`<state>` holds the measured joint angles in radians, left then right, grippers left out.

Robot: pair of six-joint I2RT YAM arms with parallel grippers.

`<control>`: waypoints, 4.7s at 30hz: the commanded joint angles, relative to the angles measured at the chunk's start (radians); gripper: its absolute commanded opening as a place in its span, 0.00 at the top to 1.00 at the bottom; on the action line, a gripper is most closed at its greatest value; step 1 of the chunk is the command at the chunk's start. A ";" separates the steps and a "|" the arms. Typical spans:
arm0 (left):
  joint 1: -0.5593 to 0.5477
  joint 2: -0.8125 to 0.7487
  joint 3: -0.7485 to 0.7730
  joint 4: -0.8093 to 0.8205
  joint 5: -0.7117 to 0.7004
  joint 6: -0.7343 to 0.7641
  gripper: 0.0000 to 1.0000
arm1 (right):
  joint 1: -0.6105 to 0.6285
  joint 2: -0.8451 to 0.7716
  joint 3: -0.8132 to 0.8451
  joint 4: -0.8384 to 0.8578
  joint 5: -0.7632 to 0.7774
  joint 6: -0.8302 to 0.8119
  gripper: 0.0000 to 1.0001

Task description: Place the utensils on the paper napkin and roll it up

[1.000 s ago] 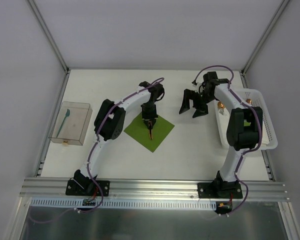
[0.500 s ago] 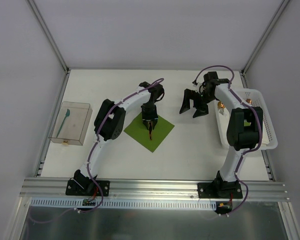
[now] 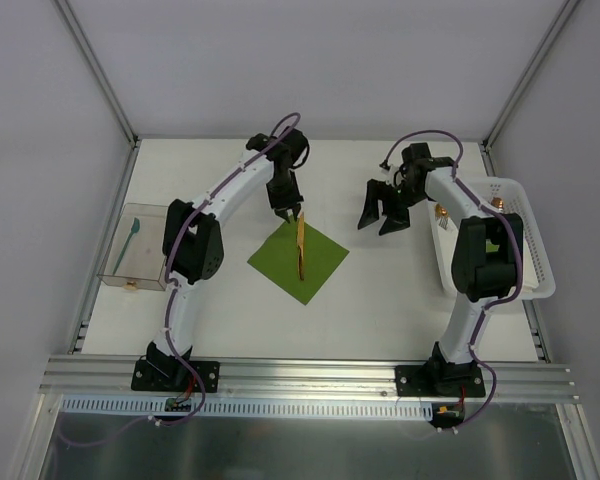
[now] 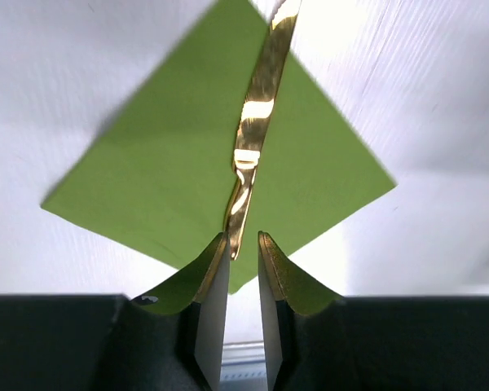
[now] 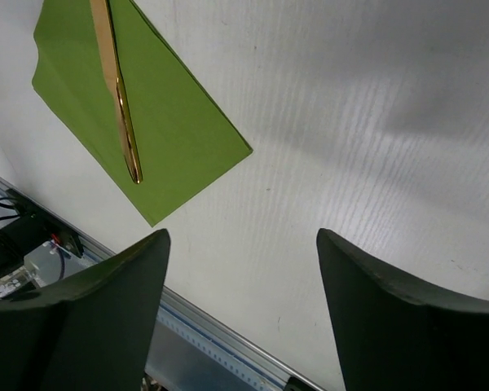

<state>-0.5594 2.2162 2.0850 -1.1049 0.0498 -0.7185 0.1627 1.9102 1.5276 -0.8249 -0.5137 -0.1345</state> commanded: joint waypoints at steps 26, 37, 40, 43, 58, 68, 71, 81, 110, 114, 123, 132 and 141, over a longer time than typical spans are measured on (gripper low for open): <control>0.036 0.284 0.285 0.160 0.090 -0.165 0.90 | 0.164 0.177 0.019 0.147 -0.069 0.171 0.64; 0.046 0.324 0.279 0.174 0.114 -0.190 0.88 | 0.167 0.227 0.026 0.150 -0.062 0.184 0.64; 0.050 0.326 0.267 0.177 0.111 -0.197 0.87 | 0.167 0.231 0.020 0.150 -0.057 0.185 0.65; 0.058 0.332 0.264 0.177 0.114 -0.211 0.84 | 0.169 0.231 0.019 0.147 -0.055 0.187 0.64; 0.076 0.339 0.221 0.177 0.104 -0.206 0.83 | 0.167 0.224 0.009 0.147 -0.054 0.199 0.67; 0.076 0.333 0.211 0.180 0.104 -0.208 0.83 | 0.169 0.236 0.008 0.147 -0.048 0.203 0.88; 0.076 0.327 0.210 0.180 0.099 -0.205 0.84 | 0.167 0.240 0.008 0.147 -0.048 0.205 0.93; 0.076 0.281 0.227 0.185 0.084 -0.177 0.82 | 0.167 0.236 0.009 0.141 -0.060 0.202 0.97; 0.818 -0.708 -0.663 0.068 -0.113 0.743 0.63 | 0.167 0.009 0.101 0.012 -0.160 0.023 0.01; 0.906 -0.595 -0.629 0.063 -0.119 0.738 0.66 | 0.167 0.010 0.089 0.006 -0.163 0.009 0.01; 0.920 -0.316 -0.432 0.063 -0.249 0.783 0.74 | 0.167 0.003 0.072 0.006 -0.190 -0.016 0.01; 0.918 -0.153 -0.301 0.175 -0.226 0.826 0.73 | 0.158 0.029 0.057 0.000 -0.215 -0.019 0.01; 0.921 -0.053 -0.223 0.224 -0.191 0.838 0.73 | 0.141 0.044 0.057 -0.028 -0.217 -0.036 0.01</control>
<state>0.3573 2.1342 1.7950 -0.9016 -0.1699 0.0978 0.3153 1.9720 1.5867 -0.8223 -0.6991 -0.1482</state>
